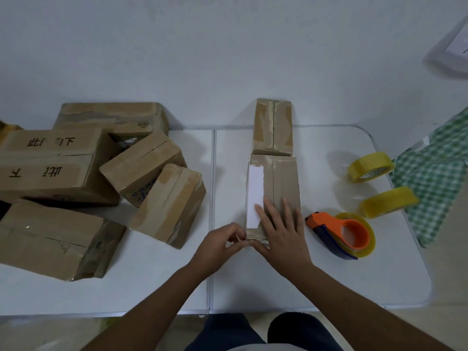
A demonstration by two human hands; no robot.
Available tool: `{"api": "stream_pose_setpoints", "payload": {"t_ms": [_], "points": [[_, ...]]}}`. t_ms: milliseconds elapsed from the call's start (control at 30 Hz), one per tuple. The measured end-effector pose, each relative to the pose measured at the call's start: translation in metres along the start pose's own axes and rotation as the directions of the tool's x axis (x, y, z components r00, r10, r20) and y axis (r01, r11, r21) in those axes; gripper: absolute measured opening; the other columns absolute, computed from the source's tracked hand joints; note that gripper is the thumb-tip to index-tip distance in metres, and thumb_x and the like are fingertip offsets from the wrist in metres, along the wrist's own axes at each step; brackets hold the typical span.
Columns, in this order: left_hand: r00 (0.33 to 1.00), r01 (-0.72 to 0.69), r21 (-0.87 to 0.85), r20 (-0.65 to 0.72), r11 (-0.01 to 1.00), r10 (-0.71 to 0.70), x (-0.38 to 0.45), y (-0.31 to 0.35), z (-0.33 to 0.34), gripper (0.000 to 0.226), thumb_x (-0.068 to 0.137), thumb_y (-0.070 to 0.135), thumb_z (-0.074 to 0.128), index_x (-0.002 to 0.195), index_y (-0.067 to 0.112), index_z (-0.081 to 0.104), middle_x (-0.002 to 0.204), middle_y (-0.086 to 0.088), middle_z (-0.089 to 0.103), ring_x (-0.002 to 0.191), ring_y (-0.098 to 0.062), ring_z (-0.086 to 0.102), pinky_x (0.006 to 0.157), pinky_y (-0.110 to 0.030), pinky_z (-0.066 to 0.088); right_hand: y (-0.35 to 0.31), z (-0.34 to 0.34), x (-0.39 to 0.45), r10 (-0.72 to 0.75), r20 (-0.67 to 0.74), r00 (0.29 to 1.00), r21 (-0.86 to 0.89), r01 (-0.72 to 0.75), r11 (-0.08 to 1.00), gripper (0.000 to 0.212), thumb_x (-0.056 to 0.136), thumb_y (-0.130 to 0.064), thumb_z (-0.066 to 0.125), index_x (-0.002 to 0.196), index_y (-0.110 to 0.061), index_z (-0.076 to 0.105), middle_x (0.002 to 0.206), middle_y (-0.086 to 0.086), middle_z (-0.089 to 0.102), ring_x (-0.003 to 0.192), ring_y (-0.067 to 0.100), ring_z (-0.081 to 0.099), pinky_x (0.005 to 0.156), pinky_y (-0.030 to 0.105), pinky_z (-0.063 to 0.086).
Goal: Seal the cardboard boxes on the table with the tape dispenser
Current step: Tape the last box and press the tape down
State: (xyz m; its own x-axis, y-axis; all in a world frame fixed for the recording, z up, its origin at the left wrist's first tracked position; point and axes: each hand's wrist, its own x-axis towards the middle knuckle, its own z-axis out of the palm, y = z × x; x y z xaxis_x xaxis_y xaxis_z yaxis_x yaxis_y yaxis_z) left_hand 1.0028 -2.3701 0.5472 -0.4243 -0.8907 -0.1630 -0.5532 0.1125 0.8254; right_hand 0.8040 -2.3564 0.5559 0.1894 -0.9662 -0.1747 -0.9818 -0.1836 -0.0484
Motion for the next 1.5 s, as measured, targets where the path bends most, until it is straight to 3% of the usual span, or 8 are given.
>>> {"api": "stream_pose_setpoints", "payload": {"t_ms": [233,667,867,1033,1167,1233,1333,1500], "points": [[0.961,-0.213,0.311,0.237,0.926,0.141,0.033,-0.008,-0.022,0.018,0.092,0.037,0.067,0.098,0.022,0.058,0.098,0.010,0.060,0.081,-0.006,0.056,0.072,-0.018,0.046,0.002,-0.001,-0.001,-0.031,0.027,0.999,0.019,0.030,0.999,0.107,0.078,-0.051,0.066,0.156,-0.027,-0.003,0.163,0.003,-0.008,0.148,0.038,-0.009,0.117,0.058,-0.002],[0.981,0.018,0.295,0.179,0.955,-0.074,0.028,0.003,-0.014,0.054,0.082,0.068,0.059,0.115,0.027,0.047,0.121,0.012,0.043,0.080,-0.007,0.062,0.070,-0.024,0.053,0.011,-0.012,-0.001,-0.100,0.067,0.993,0.227,0.083,0.970,0.080,0.094,-0.057,0.041,0.154,-0.034,-0.006,0.158,-0.009,-0.025,0.144,0.024,-0.030,0.117,0.049,-0.017],[0.988,0.148,0.143,-0.074,0.979,-0.139,0.035,0.022,-0.023,0.062,0.088,0.066,0.036,0.134,0.025,0.046,0.142,0.008,0.042,0.101,-0.003,0.058,0.079,-0.012,0.044,0.043,-0.044,-0.001,0.328,-0.024,0.944,0.817,-0.171,0.551,0.058,0.100,-0.036,0.048,0.152,-0.022,0.027,0.161,-0.002,0.021,0.146,0.016,0.024,0.116,0.039,0.029],[0.976,0.218,0.427,-0.091,0.877,-0.199,0.059,0.046,0.002,0.086,0.087,0.076,0.035,0.154,0.026,0.016,0.164,-0.004,0.007,0.147,-0.030,0.022,0.116,-0.047,0.027,0.038,-0.041,-0.011,0.301,0.235,0.924,0.939,-0.296,0.175,0.058,0.099,-0.039,0.047,0.151,-0.027,0.022,0.127,0.003,0.062,0.084,0.015,0.072,0.071,0.024,0.057],[0.951,0.221,0.682,0.008,0.697,-0.310,0.064,0.047,0.018,0.125,0.062,0.098,0.028,0.153,0.027,-0.018,0.160,-0.014,-0.027,0.148,-0.042,-0.016,0.114,-0.068,0.006,0.039,-0.027,-0.018,0.420,0.146,0.895,0.907,-0.291,0.304,0.035,0.101,-0.030,0.047,0.135,-0.020,0.046,0.091,-0.002,0.068,0.067,0.011,0.069,0.068,0.035,0.058],[0.950,0.149,0.711,0.089,0.687,-0.298,0.064,0.043,0.016,0.125,0.067,0.093,0.042,0.152,0.028,-0.023,0.159,-0.015,-0.030,0.147,-0.044,-0.021,0.114,-0.070,0.004,0.047,-0.026,-0.019,0.561,0.010,0.828,0.877,-0.276,0.393,0.028,0.100,-0.022,0.050,0.127,-0.017,0.051,0.088,-0.003,0.063,0.070,0.004,0.062,0.063,0.018,0.050],[0.931,-0.044,0.713,0.283,0.700,-0.231,0.068,0.038,-0.008,0.118,0.075,0.081,0.054,0.150,0.035,-0.024,0.157,-0.009,-0.036,0.146,-0.039,-0.026,0.114,-0.065,-0.006,0.061,-0.030,-0.018,0.598,-0.149,0.788,0.842,-0.216,0.495,0.028,0.097,-0.016,0.053,0.125,-0.018,0.051,0.106,0.000,0.055,0.084,0.003,0.055,0.069,0.009,0.041],[0.841,-0.392,0.667,0.538,0.634,-0.047,0.073,0.046,-0.048,0.105,0.087,0.039,0.071,0.152,0.045,-0.012,0.160,0.011,-0.027,0.149,-0.026,-0.023,0.117,-0.058,-0.007,0.062,-0.035,-0.006,0.506,-0.054,0.861,0.825,-0.247,0.508,0.038,0.098,-0.013,0.051,0.136,-0.015,0.044,0.138,0.005,0.042,0.121,0.017,0.047,0.100,0.036,0.045]]}}
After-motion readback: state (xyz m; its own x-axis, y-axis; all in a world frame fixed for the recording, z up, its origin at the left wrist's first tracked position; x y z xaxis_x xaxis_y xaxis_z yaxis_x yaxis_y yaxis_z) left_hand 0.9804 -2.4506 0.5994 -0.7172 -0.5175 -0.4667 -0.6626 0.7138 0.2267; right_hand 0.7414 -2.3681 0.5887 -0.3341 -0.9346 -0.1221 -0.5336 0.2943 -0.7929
